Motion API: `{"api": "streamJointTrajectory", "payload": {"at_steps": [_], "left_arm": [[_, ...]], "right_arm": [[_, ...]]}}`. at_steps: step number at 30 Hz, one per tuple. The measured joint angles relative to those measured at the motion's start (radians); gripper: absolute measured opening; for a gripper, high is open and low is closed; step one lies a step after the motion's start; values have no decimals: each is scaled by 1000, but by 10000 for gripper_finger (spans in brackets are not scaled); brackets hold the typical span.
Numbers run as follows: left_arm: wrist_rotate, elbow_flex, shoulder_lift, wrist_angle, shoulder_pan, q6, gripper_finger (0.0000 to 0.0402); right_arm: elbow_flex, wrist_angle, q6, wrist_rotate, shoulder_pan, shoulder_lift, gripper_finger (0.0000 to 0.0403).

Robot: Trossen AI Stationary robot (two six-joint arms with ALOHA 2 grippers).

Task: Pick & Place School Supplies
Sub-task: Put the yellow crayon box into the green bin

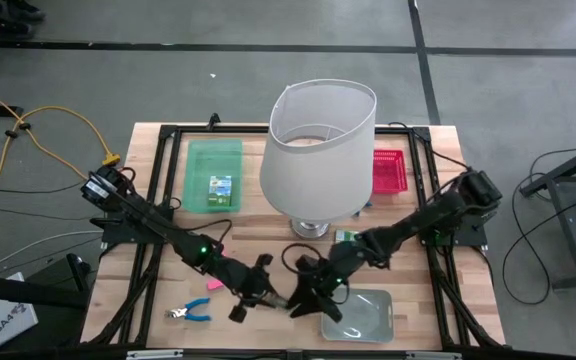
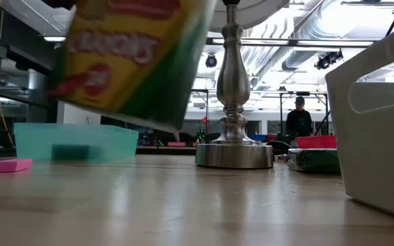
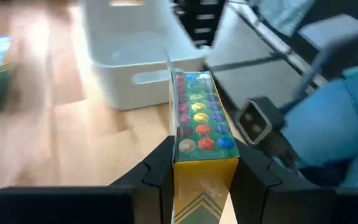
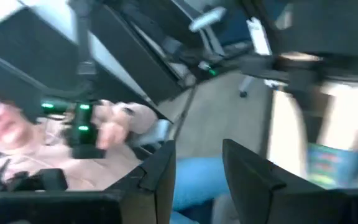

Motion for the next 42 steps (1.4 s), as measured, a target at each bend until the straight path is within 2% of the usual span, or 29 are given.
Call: {"api": "streamJointTrajectory", "payload": {"at_steps": [7, 16, 25, 35, 42], "left_arm": [[-193, 0, -82, -181, 16, -50, 102], [-295, 0, -233, -405, 19, -84, 102], [-501, 0, -324, -729, 24, -200, 105], [-616, 0, -467, -921, 40, -273, 107], [-692, -4, -564, -1009, 128, -281, 107]], "right_arm": [[1, -7, -55, 120, 85, -85, 117], [-1, -31, -110, 251, 165, -124, 116], [-1, -72, -125, 325, 198, -124, 112], [-1, -84, -125, 333, 202, -124, 112], [-1, -85, -126, 333, 202, -124, 112]]}}
